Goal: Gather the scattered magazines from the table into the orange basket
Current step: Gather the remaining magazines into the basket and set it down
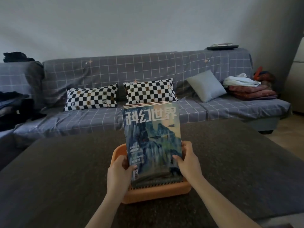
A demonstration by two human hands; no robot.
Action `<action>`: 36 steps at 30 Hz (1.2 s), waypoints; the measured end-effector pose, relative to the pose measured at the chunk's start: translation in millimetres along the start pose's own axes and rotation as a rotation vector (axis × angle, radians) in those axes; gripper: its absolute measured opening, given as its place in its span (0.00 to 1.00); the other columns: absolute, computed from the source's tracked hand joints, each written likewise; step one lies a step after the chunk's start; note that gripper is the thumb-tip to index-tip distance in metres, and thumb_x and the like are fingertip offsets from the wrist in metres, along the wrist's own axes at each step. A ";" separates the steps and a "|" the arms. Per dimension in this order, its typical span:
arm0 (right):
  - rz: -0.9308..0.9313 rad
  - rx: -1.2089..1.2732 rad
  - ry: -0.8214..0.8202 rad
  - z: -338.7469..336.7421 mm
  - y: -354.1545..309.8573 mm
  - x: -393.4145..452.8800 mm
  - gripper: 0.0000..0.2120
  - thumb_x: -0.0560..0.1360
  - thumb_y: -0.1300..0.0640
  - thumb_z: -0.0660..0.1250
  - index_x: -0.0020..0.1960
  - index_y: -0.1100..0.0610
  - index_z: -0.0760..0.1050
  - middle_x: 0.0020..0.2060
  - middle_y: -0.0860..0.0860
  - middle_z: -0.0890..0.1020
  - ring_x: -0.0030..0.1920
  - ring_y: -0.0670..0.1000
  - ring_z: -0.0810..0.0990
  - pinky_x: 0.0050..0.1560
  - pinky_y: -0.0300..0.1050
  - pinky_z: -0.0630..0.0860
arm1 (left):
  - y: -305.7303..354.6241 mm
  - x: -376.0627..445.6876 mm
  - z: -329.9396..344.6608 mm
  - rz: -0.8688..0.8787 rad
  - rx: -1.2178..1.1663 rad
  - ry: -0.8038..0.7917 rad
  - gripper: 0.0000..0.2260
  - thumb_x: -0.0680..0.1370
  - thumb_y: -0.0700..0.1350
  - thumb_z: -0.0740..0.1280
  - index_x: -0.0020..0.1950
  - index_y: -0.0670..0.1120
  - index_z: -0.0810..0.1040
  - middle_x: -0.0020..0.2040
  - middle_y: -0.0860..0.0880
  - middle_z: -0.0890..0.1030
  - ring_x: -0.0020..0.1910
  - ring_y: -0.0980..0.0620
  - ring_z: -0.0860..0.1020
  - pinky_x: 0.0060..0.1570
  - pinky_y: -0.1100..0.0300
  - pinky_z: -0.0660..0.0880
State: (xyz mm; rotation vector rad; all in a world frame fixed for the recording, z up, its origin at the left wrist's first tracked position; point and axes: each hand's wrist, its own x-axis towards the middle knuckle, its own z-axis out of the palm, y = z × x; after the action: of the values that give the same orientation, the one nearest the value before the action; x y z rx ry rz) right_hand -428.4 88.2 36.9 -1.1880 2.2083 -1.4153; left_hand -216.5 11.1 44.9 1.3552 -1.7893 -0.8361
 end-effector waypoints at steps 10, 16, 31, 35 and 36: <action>0.013 -0.106 0.065 3.6 -1.0 -5.6 0.26 0.74 0.58 0.68 0.69 0.52 0.63 0.61 0.51 0.74 0.58 0.51 0.76 0.53 0.48 0.77 | -3.3 -1.0 4.0 0.049 0.071 0.113 0.08 0.74 0.47 0.72 0.42 0.54 0.73 0.40 0.56 0.78 0.37 0.61 0.77 0.31 0.68 0.70; 0.029 -0.127 0.100 3.8 0.2 -5.9 0.23 0.74 0.57 0.69 0.66 0.55 0.66 0.60 0.52 0.77 0.56 0.50 0.78 0.51 0.43 0.76 | -6.1 0.2 4.7 0.024 0.042 0.150 0.04 0.76 0.47 0.70 0.50 0.50 0.80 0.41 0.58 0.79 0.37 0.65 0.75 0.33 0.70 0.68; -0.100 -0.182 -0.029 -1.4 -0.7 -6.2 0.32 0.77 0.55 0.63 0.76 0.51 0.52 0.63 0.50 0.77 0.57 0.50 0.78 0.60 0.46 0.75 | -5.4 -3.8 5.1 0.124 0.229 0.053 0.09 0.79 0.49 0.64 0.56 0.50 0.81 0.35 0.57 0.79 0.32 0.61 0.79 0.35 0.62 0.80; -0.096 -0.220 -0.035 -1.3 -2.6 -7.0 0.33 0.76 0.54 0.65 0.76 0.50 0.53 0.58 0.50 0.79 0.53 0.49 0.80 0.56 0.47 0.77 | -1.9 -5.3 5.8 0.121 0.258 0.053 0.10 0.79 0.50 0.64 0.57 0.51 0.80 0.38 0.56 0.81 0.33 0.62 0.79 0.36 0.63 0.79; -0.094 -0.222 -0.037 -1.4 -2.7 -7.2 0.33 0.76 0.53 0.65 0.75 0.50 0.53 0.58 0.50 0.79 0.53 0.49 0.80 0.56 0.46 0.78 | -1.2 -6.3 6.3 0.123 0.268 0.047 0.10 0.79 0.50 0.64 0.57 0.51 0.80 0.38 0.56 0.81 0.34 0.62 0.79 0.35 0.65 0.78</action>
State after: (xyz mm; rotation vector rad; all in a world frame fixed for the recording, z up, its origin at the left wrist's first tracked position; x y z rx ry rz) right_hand -423.3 94.0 38.4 -1.3953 2.3598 -1.1938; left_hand -220.1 17.3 39.6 1.4008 -1.9786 -0.5084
